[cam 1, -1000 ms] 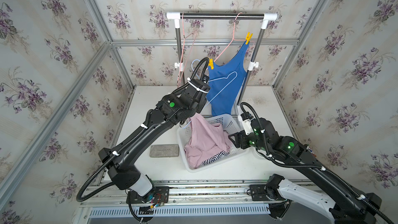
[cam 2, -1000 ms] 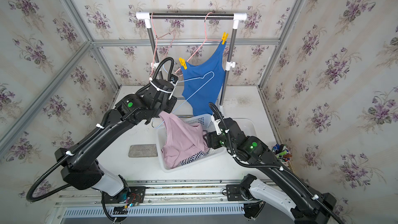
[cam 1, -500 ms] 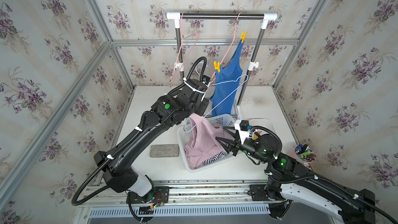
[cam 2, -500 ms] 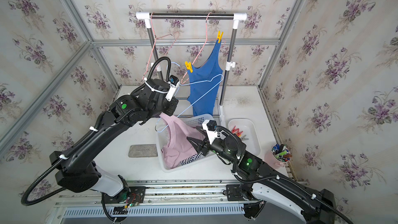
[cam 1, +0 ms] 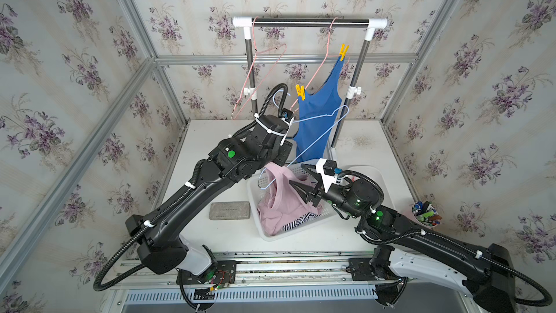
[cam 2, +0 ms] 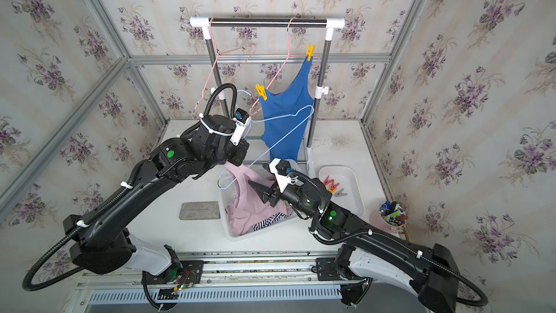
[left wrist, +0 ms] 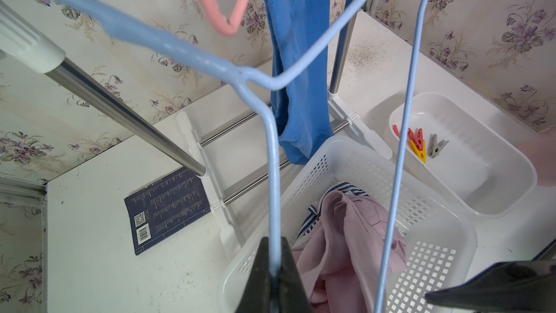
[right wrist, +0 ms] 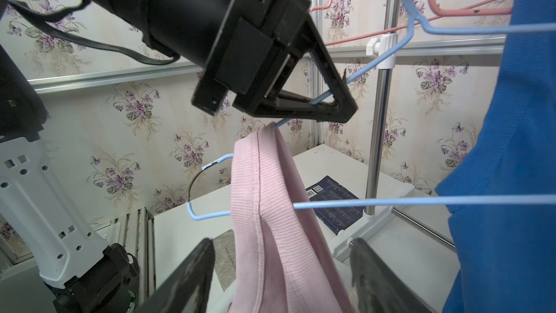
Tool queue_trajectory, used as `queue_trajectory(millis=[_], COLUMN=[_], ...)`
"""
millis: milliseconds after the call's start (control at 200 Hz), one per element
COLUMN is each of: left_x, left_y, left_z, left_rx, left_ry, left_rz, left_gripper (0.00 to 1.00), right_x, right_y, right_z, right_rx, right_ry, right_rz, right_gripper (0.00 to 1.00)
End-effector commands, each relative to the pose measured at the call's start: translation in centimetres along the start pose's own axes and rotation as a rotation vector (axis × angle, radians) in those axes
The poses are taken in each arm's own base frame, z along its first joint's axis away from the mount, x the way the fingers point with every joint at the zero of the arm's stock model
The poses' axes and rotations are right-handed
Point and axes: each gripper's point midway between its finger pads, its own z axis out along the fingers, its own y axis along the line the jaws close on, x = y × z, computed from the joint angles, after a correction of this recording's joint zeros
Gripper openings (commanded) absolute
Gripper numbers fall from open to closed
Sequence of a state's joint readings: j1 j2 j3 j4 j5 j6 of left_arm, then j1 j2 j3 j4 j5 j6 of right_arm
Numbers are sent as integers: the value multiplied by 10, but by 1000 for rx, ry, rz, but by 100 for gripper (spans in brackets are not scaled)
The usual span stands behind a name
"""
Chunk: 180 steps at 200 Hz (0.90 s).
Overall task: Remove the clothespins securing tank tops to the hanger
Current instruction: Remove the tank top from the hanger.
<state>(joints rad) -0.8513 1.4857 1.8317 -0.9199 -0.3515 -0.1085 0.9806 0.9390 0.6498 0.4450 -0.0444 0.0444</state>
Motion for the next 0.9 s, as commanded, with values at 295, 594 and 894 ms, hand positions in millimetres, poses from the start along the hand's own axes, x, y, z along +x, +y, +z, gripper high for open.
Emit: queue_trajectory(millis=[295,594,894], left_x=[-30,-39,-42], left_y=[0,-1,-4], left_z=[-11,-16,-23], left_rx=[-52,-43,-9], left_ry=[-122,-158,-183], left_rz=[6,-6,-46], left_gripper=[0,0,0], right_x=[-7,3,6], right_y=[15,16,15], right_z=[13,22,26], right_rx=[-88,-96,-92], right_ry=[-48,-25,-14], right_rz=[12,19,15], right_gripper=[70,61,43])
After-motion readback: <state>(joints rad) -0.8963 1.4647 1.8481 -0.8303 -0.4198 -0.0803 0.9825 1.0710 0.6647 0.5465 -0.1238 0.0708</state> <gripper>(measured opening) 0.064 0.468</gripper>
